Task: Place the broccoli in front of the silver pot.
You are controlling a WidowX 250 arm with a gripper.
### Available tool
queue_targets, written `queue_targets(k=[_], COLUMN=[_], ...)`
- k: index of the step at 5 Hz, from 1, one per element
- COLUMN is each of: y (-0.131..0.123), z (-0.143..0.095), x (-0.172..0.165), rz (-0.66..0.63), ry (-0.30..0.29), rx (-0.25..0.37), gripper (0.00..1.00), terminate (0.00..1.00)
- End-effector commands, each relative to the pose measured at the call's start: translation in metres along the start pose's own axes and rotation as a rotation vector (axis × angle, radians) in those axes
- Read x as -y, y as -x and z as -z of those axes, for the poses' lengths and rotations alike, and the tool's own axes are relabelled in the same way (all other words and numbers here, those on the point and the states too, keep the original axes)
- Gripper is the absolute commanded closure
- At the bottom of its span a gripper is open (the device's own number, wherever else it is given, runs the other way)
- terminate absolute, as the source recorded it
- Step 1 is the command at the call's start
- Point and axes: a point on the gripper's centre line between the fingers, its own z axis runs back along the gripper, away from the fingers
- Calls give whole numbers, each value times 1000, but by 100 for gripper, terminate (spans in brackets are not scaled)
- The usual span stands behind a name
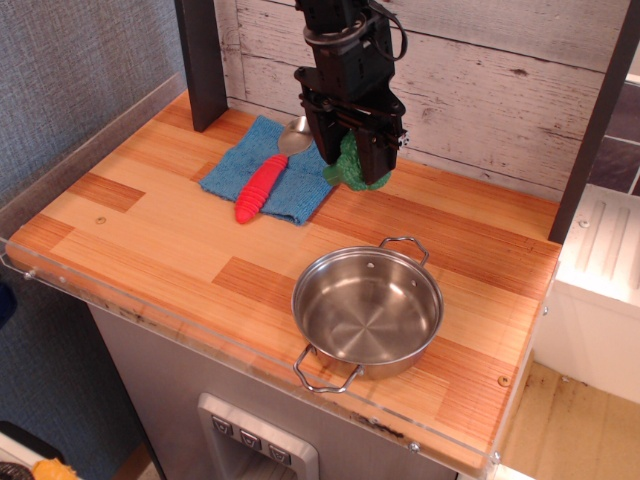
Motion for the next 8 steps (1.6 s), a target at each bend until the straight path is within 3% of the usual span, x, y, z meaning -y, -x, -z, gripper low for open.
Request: queue_targets(k=[1, 2, 3, 4, 6, 7, 8], y=[-10, -14, -16, -14, 24, 45, 54], z=[18, 30, 31, 13, -50, -57, -48], x=[20, 22, 19, 16, -3, -18, -26], rz=[80, 60, 41, 42, -3, -86, -134], ry=[-44, -60, -55, -44, -51, -139, -189], rx=[-17, -47, -39, 1, 94, 55, 22], gripper=[100, 0, 0, 0, 0, 0, 0], terminate=[0, 0, 0, 0, 0, 0, 0])
